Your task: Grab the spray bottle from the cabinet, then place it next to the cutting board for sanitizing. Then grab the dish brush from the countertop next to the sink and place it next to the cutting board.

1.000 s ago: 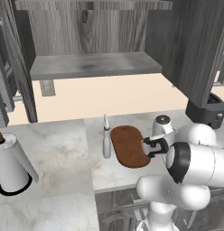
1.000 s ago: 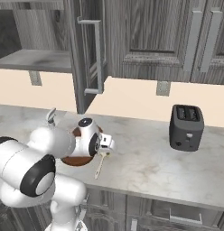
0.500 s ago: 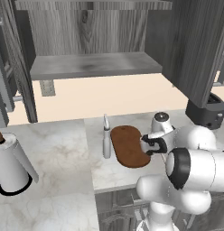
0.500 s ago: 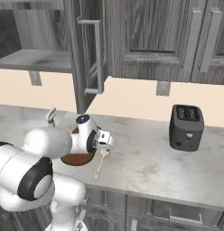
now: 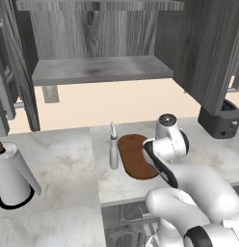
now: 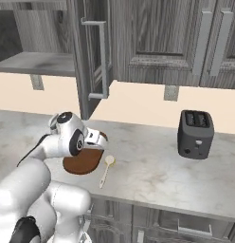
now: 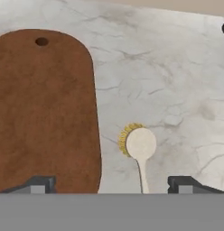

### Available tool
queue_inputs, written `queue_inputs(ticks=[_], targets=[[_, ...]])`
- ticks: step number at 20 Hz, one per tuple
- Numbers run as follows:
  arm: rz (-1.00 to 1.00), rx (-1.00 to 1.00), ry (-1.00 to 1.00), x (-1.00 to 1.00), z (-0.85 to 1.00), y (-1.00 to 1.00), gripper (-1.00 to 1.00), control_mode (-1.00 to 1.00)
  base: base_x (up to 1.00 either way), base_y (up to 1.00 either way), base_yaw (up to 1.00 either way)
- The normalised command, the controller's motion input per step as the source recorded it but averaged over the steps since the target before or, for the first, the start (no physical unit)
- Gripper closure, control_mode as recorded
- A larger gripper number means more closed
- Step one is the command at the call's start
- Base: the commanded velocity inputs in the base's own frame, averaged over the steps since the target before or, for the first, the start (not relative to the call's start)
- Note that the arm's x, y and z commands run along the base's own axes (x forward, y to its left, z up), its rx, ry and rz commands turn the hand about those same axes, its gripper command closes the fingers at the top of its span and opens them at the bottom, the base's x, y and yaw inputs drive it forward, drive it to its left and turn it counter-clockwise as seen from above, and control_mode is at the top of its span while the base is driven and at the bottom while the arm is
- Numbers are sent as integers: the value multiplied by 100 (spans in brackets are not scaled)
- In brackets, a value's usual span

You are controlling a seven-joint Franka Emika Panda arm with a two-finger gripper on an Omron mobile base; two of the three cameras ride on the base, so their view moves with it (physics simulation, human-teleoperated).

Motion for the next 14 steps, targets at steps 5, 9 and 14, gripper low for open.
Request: queue_inputs(ticks=[5,9,14], targets=[[0,0,0,-49,100,10,-100,-100,0,0,0],[0,0,0,-66,100,0,-100,-100,0,0,0],[0,0,0,-82,90,0,-100,-100,0,0,0]])
